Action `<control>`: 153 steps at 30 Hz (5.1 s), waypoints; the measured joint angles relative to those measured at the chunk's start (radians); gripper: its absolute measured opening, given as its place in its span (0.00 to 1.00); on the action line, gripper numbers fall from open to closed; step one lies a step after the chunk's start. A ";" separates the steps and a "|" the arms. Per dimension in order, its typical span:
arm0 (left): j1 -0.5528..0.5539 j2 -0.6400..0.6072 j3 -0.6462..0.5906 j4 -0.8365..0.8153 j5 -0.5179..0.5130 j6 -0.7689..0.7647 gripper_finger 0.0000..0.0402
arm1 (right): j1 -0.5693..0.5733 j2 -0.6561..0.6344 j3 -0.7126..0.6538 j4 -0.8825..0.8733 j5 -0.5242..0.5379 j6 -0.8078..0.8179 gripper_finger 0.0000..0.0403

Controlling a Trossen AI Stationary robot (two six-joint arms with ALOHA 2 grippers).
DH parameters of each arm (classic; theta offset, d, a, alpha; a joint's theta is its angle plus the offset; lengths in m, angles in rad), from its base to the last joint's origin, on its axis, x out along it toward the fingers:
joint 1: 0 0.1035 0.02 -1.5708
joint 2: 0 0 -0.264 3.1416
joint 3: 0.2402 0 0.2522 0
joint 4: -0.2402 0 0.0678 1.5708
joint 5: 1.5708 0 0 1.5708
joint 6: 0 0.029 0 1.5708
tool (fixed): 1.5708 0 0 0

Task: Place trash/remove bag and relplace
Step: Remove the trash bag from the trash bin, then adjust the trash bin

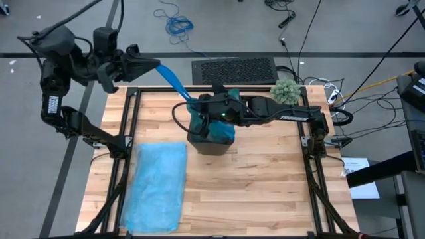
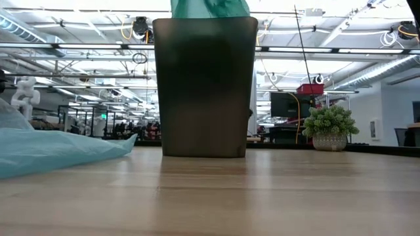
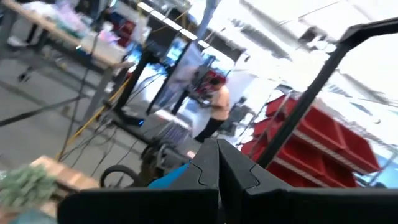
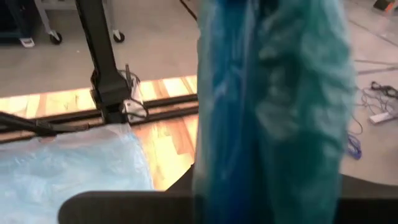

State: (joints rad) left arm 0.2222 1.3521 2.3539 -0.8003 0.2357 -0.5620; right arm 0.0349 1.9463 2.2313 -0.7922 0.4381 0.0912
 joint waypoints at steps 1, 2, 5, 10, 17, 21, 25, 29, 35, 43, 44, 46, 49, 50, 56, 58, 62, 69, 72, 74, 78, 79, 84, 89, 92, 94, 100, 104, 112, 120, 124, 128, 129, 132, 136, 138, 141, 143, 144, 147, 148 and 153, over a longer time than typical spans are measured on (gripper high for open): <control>0.000 0.000 0.000 0.013 0.006 0.000 0.00 | 0.000 -0.003 0.001 0.005 0.000 -0.004 0.00; 0.000 0.000 0.000 0.016 0.015 0.000 0.00 | 0.000 -0.005 0.000 0.006 0.000 -0.007 0.00; 0.000 0.005 0.000 0.033 0.028 -0.009 0.02 | 0.000 -0.005 -0.002 0.005 -0.001 -0.019 0.00; -0.029 0.060 0.001 0.253 0.165 -0.115 0.08 | -0.003 0.000 -0.007 -0.021 -0.002 -0.032 0.00; -0.054 0.107 -0.001 0.508 0.340 -0.104 0.19 | -0.003 -0.007 -0.005 -0.012 -0.001 -0.047 0.00; -0.053 0.073 0.000 0.493 0.312 0.052 0.12 | -0.003 -0.029 -0.005 0.011 -0.038 -0.065 0.00; -0.053 0.003 0.006 0.428 0.215 0.137 0.02 | -0.006 -0.057 -0.004 0.035 -0.055 -0.097 0.00; -0.053 -0.054 0.007 0.278 0.089 0.204 0.00 | -0.021 -0.088 -0.003 0.109 -0.136 -0.133 0.00; -0.053 -0.084 0.003 0.055 -0.108 0.213 0.00 | -0.044 -0.122 -0.003 0.242 -0.272 -0.177 0.00; -0.053 -0.083 0.002 0.028 -0.139 0.231 0.00 | -0.121 -0.150 -0.001 0.507 -0.460 -0.140 0.00; -0.053 -0.083 0.002 0.024 -0.139 0.231 0.00 | -0.135 -0.149 -0.001 0.537 -0.483 -0.124 0.00; -0.053 -0.083 0.002 0.019 -0.139 0.231 0.00 | -0.166 -0.144 -0.001 0.592 -0.526 -0.091 0.00; -0.053 -0.083 0.002 0.014 -0.143 0.231 0.00 | -0.215 -0.121 -0.001 0.643 -0.577 -0.050 0.00; -0.053 -0.083 0.002 0.008 -0.150 0.230 0.00 | -0.229 -0.110 -0.001 0.659 -0.593 -0.040 0.00; -0.053 -0.083 0.002 -0.034 -0.202 0.229 0.00 | -0.292 -0.001 -0.001 0.832 -0.690 -0.020 0.00; -0.053 -0.083 0.002 -0.033 -0.212 0.228 0.00 | -0.305 0.048 -0.001 0.891 -0.708 -0.010 0.00; -0.053 -0.067 0.002 -0.033 -0.214 0.227 0.00 | -0.330 0.144 -0.003 1.026 -0.723 0.055 0.00; -0.053 -0.044 0.002 -0.033 -0.217 0.227 0.00 | -0.357 0.266 -0.003 1.136 -0.753 0.075 0.00; -0.053 -0.036 0.002 -0.043 -0.218 0.227 0.00 | -0.364 0.320 -0.002 1.122 -0.755 0.009 0.00; -0.053 -0.036 0.002 -0.059 -0.220 0.227 0.00 | -0.370 0.361 -0.002 1.085 -0.750 0.005 0.00; -0.053 -0.030 0.002 -0.082 -0.223 0.216 0.00 | -0.376 0.432 -0.003 1.015 -0.727 0.006 0.00; -0.053 -0.030 0.002 -0.084 -0.223 0.204 0.00 | -0.376 0.444 -0.003 1.010 -0.727 0.015 0.00; -0.053 -0.029 0.002 -0.114 -0.226 0.196 0.00 | -0.387 0.454 -0.003 1.005 -0.728 0.055 0.00; -0.053 -0.030 0.002 -0.131 -0.226 0.175 0.00 | -0.396 0.442 -0.002 0.998 -0.725 0.092 0.10; -0.053 -0.030 0.002 -0.131 -0.225 0.175 0.00 | -0.404 0.440 0.043 0.975 -0.734 0.196 0.24; -0.053 -0.030 0.002 -0.131 -0.219 0.175 0.00 | -0.405 0.438 0.066 0.968 -0.731 0.255 0.35; -0.053 -0.034 0.002 -0.133 -0.217 0.175 0.00 | -0.405 0.427 0.125 0.951 -0.730 0.336 0.62; -0.054 -0.043 0.002 -0.154 -0.213 0.175 0.00 | -0.413 0.340 0.122 0.816 -0.733 0.311 0.60; -0.083 -0.075 0.002 -0.223 -0.212 0.174 0.00 | -0.435 0.024 0.126 0.273 -0.732 -0.031 0.09; -0.108 -0.080 0.002 -0.549 -0.212 0.047 0.00 | -0.384 -0.147 0.128 -0.310 -0.750 -0.078 0.00; -0.108 -0.079 0.002 -0.539 -0.212 0.074 0.00 | -0.285 -0.073 0.123 -0.406 -0.751 -0.101 0.00; -0.108 -0.079 0.002 -0.486 -0.212 0.135 0.00 | -0.216 0.005 0.126 -0.461 -0.711 -0.106 0.00; -0.107 -0.079 0.002 -0.482 -0.212 0.149 0.00 | -0.203 0.028 0.126 -0.482 -0.680 -0.104 0.00; -0.107 -0.079 0.002 -0.481 -0.212 0.173 0.00 | -0.178 0.099 0.122 -0.546 -0.585 -0.078 0.00; -0.107 -0.079 0.002 -0.480 -0.212 0.176 0.00 | -0.170 0.149 0.124 -0.665 -0.540 -0.018 0.00; -0.107 -0.084 0.002 -0.480 -0.212 0.176 0.00 | -0.165 0.170 0.124 -0.728 -0.539 -0.013 0.00; -0.107 -0.098 0.002 -0.480 -0.212 0.177 0.00 | -0.140 0.172 0.123 -0.779 -0.545 -0.012 0.00; -0.107 -0.109 0.002 -0.480 -0.212 0.178 0.00 | -0.121 0.154 0.123 -0.776 -0.571 0.006 0.00; -0.107 -0.117 0.002 -0.480 -0.211 0.178 0.00 | -0.113 0.144 0.124 -0.777 -0.598 0.015 0.00; -0.107 -0.127 0.002 -0.480 -0.210 0.178 0.00 | -0.090 0.127 0.126 -0.777 -0.630 0.045 0.00; -0.107 -0.130 0.002 -0.481 -0.210 0.179 0.00 | -0.081 0.125 0.125 -0.778 -0.629 0.057 0.00; -0.107 -0.146 0.002 -0.484 -0.206 0.179 0.00 | -0.043 0.118 0.102 -0.780 -0.575 0.122 0.00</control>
State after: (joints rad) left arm 0.1154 1.2062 2.3562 -1.2842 0.0295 -0.3832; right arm -0.0078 2.0647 2.3331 -1.5719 -0.1366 0.2133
